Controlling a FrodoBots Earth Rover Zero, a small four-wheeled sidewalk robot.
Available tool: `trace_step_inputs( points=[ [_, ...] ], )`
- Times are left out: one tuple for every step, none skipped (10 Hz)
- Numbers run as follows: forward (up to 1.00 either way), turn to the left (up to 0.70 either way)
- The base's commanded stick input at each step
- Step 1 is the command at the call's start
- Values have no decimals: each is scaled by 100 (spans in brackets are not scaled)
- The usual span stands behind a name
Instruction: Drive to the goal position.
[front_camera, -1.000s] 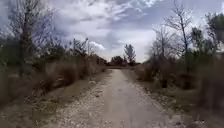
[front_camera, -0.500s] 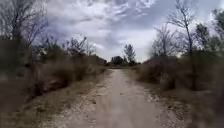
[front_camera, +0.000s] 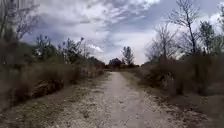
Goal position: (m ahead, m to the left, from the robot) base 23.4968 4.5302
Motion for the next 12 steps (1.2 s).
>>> trace_step_inputs(
  points=[
    [70,0],
    [70,0],
    [70,0],
    [70,0],
    [70,0],
    [70,0],
    [70,0],
    [70,0],
    [70,0],
    [70,-9],
    [70,-31],
    [70,0]
  ],
)
